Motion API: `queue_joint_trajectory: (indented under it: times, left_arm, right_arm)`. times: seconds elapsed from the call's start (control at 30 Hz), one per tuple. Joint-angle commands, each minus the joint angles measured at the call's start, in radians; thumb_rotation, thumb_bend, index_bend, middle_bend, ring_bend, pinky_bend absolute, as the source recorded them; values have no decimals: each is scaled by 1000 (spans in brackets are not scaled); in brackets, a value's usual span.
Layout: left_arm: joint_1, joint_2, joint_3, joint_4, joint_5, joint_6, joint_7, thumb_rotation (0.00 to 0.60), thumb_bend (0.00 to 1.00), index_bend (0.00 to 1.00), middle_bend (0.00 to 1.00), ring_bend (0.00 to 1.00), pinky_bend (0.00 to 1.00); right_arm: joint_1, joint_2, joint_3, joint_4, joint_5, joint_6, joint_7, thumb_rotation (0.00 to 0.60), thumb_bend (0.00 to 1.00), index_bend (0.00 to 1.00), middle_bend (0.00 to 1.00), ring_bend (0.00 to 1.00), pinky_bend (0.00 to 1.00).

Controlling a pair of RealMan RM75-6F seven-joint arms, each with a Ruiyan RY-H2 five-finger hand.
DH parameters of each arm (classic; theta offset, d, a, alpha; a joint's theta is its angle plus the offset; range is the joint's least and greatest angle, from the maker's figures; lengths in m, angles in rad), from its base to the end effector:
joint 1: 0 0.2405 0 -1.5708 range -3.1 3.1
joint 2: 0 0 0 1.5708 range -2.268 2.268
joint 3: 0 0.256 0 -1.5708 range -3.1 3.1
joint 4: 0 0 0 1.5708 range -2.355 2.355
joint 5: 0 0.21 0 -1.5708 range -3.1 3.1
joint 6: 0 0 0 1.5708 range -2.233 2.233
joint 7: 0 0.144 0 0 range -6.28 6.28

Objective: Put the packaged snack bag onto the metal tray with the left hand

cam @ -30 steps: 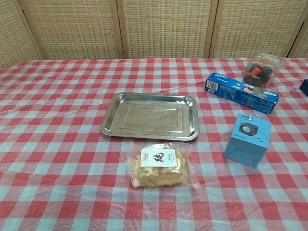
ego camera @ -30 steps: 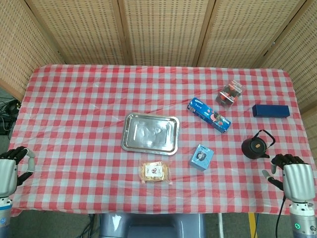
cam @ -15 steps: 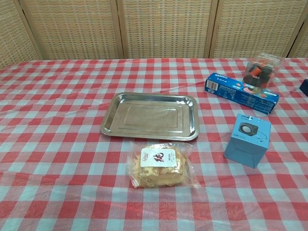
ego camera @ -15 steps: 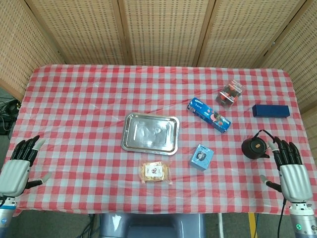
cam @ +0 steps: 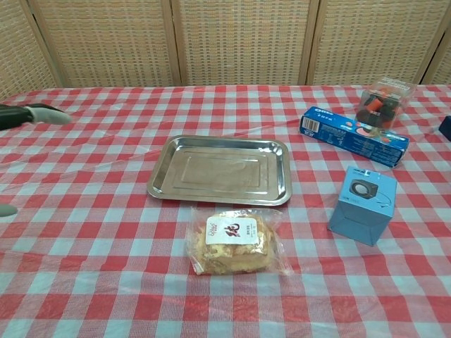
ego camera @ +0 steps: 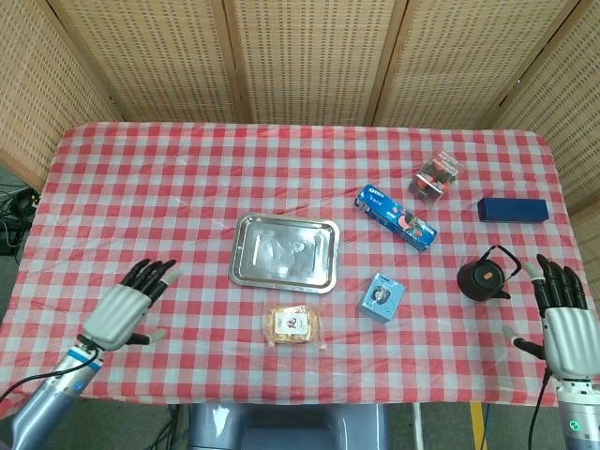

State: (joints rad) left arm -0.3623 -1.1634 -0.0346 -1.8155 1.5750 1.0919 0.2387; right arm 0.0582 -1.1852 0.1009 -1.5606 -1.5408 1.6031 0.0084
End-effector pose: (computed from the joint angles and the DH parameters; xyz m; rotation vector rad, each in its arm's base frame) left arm -0.2109 0.2264 0.0733 -1.9440 -0.8849 -0.8972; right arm -0.3045 -0.1818 0.1634 1.2953 -0.7958 1.0281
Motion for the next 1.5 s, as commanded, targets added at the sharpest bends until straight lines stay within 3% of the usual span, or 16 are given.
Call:
queue_joint_trajectory:
  times: [0.03,0.3,0.77,1.1,1.5]
  left_arm:
    - [-78,-60,-22,-45,-40,-91,109,600,175,9,0,0,0]
    - [-168,-167,-63,-88,-164,-170,312,600,137,9,0,0,4]
    - [-321,-332,-95,-36,-423,-252,504,600,130,9,0,0,5]
    - [-473,-515,-112,15,-696,-194,708,600,130,25,0,0,20]
    - [-608,-635,-104,81,-906,-93,845,600,131,40,0,0,28]
  right_arm:
    - [-3,6,7,-3,10,3,14,600,69,70,0,0,0]
    - [-9,19,23,-7,27,12,55,600,69,80,0,0,0]
    - [-13,36,41,-7,56,7,106,600,69,98,0,0,0]
    - [-20,60,55,-9,76,4,187,600,69,103,0,0,0]
    - [-29,86,69,-6,91,2,281,600,69,113,0,0,0]
